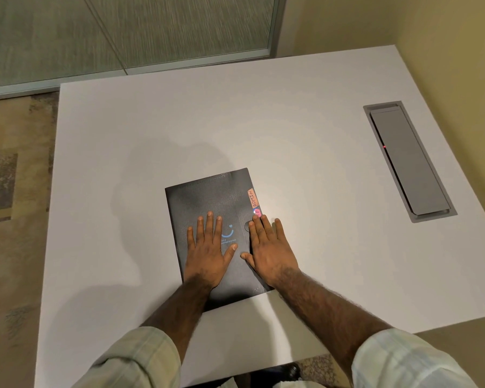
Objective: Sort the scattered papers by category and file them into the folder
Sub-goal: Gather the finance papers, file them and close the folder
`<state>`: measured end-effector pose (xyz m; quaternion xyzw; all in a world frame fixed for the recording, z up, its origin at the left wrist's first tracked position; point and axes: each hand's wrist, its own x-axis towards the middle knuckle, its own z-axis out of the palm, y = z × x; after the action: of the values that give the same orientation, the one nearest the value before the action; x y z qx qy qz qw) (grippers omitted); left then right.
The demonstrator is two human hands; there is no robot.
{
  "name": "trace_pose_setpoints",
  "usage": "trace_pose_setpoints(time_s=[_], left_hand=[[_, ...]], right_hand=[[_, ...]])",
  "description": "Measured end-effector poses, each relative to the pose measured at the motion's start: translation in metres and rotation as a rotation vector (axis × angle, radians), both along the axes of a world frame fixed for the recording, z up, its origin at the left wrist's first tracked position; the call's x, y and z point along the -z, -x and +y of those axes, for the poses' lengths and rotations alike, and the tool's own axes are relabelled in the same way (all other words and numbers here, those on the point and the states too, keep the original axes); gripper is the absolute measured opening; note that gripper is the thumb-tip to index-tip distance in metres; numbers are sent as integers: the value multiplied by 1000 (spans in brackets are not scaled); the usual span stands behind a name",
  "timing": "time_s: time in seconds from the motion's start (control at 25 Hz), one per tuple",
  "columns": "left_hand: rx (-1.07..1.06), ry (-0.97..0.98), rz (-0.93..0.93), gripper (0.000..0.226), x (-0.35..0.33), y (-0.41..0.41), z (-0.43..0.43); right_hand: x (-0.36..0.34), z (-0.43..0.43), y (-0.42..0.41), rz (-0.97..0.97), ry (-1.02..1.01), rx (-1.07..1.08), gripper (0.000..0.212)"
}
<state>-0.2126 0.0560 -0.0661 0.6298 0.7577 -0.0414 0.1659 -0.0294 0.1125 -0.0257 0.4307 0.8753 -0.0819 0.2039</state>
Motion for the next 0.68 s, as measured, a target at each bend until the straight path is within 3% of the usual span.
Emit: trace_pose_setpoints(time_s=[0.16, 0.28, 0.36, 0.44, 0.56, 0.68], left_hand=[[7, 61, -32, 82, -12, 3, 2], [-75, 44, -74, 79, -28, 8, -10], [-242, -21, -106, 76, -41, 14, -22], [-417, -37, -153, 75, -50, 22, -31], [-585, -19, -283, 70, -57, 28, -38], [-701, -88, -452, 70, -59, 33, -34]], right_hand=[[-8, 1, 0, -6, 96, 93, 82], [-14, -2, 0, 162, 176, 220, 83], [-18, -5, 2, 371, 117, 358, 72], [-18, -8, 4, 546, 97, 628, 53], [-13, -2, 9, 672, 197, 937, 25], [-17, 10, 14, 766, 337, 1104, 18]])
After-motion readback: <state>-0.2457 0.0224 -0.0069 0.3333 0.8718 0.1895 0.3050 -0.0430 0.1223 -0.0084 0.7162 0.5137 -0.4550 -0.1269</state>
